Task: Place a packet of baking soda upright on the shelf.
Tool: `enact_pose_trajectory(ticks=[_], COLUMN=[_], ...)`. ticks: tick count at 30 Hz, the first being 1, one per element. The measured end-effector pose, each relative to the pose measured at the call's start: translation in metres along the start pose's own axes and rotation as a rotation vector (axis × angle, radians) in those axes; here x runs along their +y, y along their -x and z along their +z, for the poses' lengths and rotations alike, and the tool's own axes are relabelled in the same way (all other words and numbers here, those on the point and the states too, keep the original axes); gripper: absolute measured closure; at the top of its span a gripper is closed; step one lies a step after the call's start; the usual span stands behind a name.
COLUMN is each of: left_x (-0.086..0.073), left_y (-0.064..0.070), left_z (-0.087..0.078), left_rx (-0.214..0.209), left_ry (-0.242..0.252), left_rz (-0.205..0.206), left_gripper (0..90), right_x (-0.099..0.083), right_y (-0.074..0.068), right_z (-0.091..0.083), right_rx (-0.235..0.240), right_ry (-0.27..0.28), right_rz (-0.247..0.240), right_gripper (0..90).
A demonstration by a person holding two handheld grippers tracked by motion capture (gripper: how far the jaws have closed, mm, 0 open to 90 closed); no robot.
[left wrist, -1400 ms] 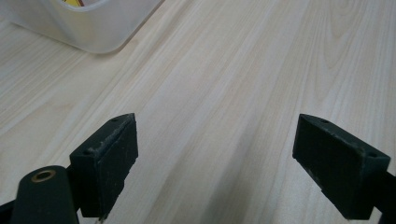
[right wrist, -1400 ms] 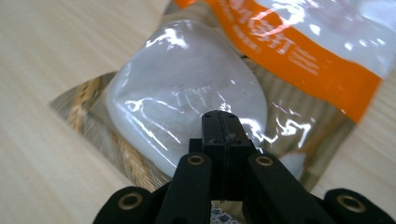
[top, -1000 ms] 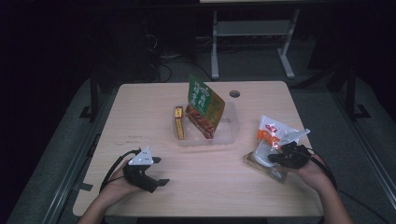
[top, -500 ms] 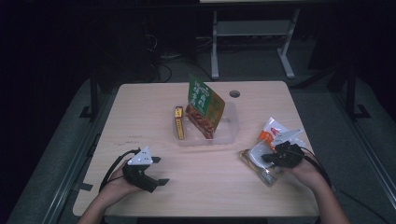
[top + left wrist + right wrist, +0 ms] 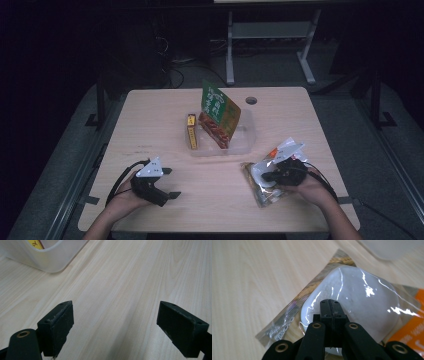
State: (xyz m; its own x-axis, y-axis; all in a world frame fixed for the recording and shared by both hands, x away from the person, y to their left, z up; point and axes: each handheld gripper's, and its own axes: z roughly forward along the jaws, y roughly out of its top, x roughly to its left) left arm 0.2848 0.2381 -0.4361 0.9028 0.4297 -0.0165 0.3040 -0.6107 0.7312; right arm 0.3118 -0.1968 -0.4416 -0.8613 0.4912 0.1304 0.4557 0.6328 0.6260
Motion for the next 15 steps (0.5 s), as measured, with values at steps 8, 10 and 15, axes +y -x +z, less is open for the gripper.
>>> enact_pose_trajectory(ticks=[8,10,15], left_x=[0.001,0.001,0.001], left_y=[0.003,0.003,0.003], left_z=[0.002,0.001,0.000], left_rx=[-0.013,-0.013,-0.018], left_ry=[0.012,0.007,0.000], left_rz=[-0.005,-0.002,0.003], left_gripper=[13.6,13.6,13.6], right_x=[0.027,0.032,0.037], right_y=[-0.020,-0.025,-0.024], right_z=[0.026,0.032,0.027], right_rx=[0.052,0.066,-0.004], right_ry=[-0.016,-0.016,0.001], right_rz=[-0.128,-0.152,-0.133], right_gripper=[90.0,90.0,90.0])
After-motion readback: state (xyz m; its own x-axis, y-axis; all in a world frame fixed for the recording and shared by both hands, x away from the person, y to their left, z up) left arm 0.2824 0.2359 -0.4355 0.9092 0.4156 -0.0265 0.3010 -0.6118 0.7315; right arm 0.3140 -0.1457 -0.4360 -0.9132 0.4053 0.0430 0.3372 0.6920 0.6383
